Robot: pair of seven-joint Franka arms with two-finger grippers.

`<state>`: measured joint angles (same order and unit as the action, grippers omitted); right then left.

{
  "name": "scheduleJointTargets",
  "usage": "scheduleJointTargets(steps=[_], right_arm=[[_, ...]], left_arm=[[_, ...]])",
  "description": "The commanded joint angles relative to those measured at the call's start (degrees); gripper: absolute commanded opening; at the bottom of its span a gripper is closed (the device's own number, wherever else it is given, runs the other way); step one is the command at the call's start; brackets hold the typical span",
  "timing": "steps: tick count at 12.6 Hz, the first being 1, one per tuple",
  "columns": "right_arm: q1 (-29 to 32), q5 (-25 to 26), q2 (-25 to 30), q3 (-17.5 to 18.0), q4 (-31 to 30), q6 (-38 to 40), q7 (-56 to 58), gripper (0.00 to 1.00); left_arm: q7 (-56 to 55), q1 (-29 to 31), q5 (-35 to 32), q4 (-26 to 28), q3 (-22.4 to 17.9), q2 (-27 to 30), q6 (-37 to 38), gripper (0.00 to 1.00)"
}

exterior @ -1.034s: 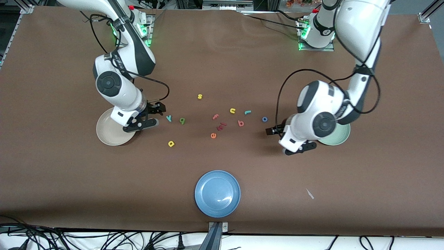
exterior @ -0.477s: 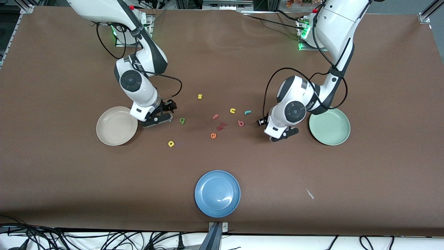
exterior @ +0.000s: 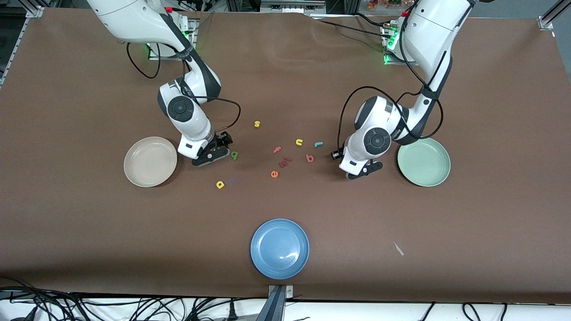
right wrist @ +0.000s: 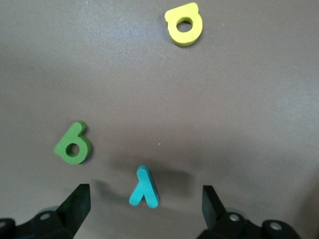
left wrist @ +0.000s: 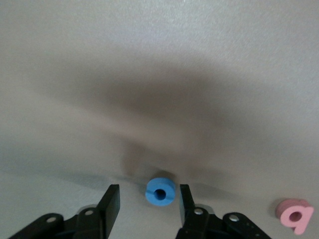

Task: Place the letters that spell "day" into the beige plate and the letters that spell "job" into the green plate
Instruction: 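Close the right and left grippers on the cyan y and blue o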

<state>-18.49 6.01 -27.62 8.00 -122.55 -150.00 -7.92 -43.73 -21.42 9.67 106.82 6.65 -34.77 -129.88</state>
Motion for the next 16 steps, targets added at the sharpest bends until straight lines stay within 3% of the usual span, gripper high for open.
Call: scheduleJointTargets(steps=[1, 4, 6, 7, 11, 14, 16], right_arm=[[0.12, 1.10, -0.33, -0.01, 0.12, -0.65, 0.36, 0.87], [0.12, 1.10, -0.33, -0.01, -0.05, -0.38, 0.36, 0.59], [0.12, 1.10, -0.33, -0.01, -0.14, -0.38, 0.45, 0.53], [0.12, 1.10, -0.42, -0.01, -0.05, -0.38, 0.45, 0.46], [0.12, 1.10, -0.42, -0.01, -0.14, -0.38, 0.36, 0.15], [0.12, 1.02, 0.10, -0.01, 0.12, -0.21, 0.09, 0.09], [0.39, 0.75, 2.29, -0.70, 2.39, 5.20, 0.62, 0.08]], left_arm=[[-1.09, -1.51, 1.40, 0.32, -0.58, -0.65, -1.69, 0.53], [-1.36, -1.69, 1.49, 0.41, -0.58, -0.83, -1.70, 0.41], [-1.62, -2.31, 1.40, 0.41, -0.58, -1.27, -1.61, 0.18], [-1.45, -2.40, 1.32, 0.41, -0.58, -1.27, -1.43, 0.00], [3.89, -0.39, 0.70, -0.82, -1.28, 3.19, 2.41, 0.00], [13.11, 6.72, 0.70, -3.28, -1.37, 7.60, 12.34, 0.00], [20.66, 12.34, 0.26, -3.28, -1.38, 9.01, 16.22, 0.00]])
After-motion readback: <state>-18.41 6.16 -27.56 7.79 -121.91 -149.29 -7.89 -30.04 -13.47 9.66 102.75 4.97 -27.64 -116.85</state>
